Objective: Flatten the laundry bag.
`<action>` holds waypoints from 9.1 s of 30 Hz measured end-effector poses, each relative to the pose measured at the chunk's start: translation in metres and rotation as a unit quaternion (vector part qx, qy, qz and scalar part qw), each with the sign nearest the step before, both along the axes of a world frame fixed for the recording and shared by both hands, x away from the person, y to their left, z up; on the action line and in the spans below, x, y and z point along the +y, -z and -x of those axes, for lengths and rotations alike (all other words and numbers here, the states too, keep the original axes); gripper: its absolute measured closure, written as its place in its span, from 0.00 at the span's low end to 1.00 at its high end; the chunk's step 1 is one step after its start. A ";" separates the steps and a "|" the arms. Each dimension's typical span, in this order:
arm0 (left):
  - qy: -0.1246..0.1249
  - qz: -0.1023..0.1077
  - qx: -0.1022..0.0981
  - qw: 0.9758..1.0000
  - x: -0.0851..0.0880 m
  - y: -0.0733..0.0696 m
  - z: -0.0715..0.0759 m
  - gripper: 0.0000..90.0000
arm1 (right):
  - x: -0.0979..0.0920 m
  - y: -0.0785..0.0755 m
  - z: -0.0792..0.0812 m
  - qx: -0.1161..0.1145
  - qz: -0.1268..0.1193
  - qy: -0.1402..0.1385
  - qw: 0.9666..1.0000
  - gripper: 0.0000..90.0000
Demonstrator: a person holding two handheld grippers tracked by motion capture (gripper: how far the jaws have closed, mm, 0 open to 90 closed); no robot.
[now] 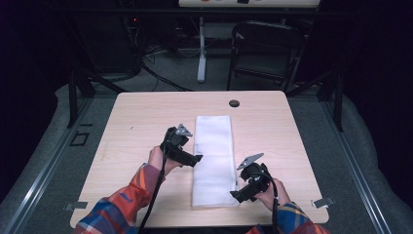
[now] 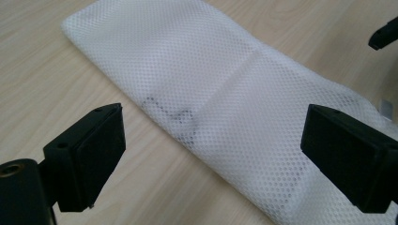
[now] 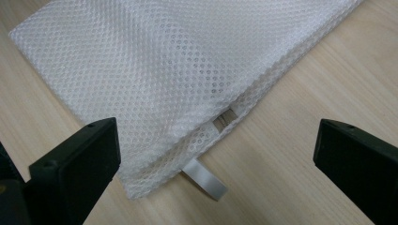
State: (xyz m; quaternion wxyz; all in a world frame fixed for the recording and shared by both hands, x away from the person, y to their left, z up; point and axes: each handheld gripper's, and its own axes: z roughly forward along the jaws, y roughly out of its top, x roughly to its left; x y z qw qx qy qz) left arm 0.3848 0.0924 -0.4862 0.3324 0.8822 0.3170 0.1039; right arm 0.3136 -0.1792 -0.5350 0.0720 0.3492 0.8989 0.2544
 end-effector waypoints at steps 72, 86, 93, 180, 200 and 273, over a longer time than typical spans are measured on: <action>0.168 -0.084 0.035 0.982 -0.072 0.073 0.085 0.77 | -0.003 0.002 -0.006 0.024 0.022 0.008 0.999 0.21; 0.153 -0.055 0.030 0.986 -0.067 0.069 0.085 0.92 | -0.002 0.002 -0.006 0.019 0.026 0.011 0.999 0.42; 0.150 -0.048 0.027 0.987 -0.066 0.066 0.085 0.93 | 0.003 0.003 -0.004 0.014 0.028 -0.005 1.000 0.77; 0.035 -0.009 -0.019 0.999 0.011 0.029 0.079 0.94 | 0.015 0.018 -0.005 0.033 0.038 -0.052 0.997 1.00; 0.022 -0.038 -0.018 0.999 0.025 0.031 0.086 0.95 | 0.018 0.019 -0.005 0.033 0.043 -0.056 0.997 1.00; -0.001 -0.075 0.044 0.996 0.051 0.040 0.085 0.95 | 0.032 0.021 -0.021 -0.020 0.045 -0.035 0.998 1.00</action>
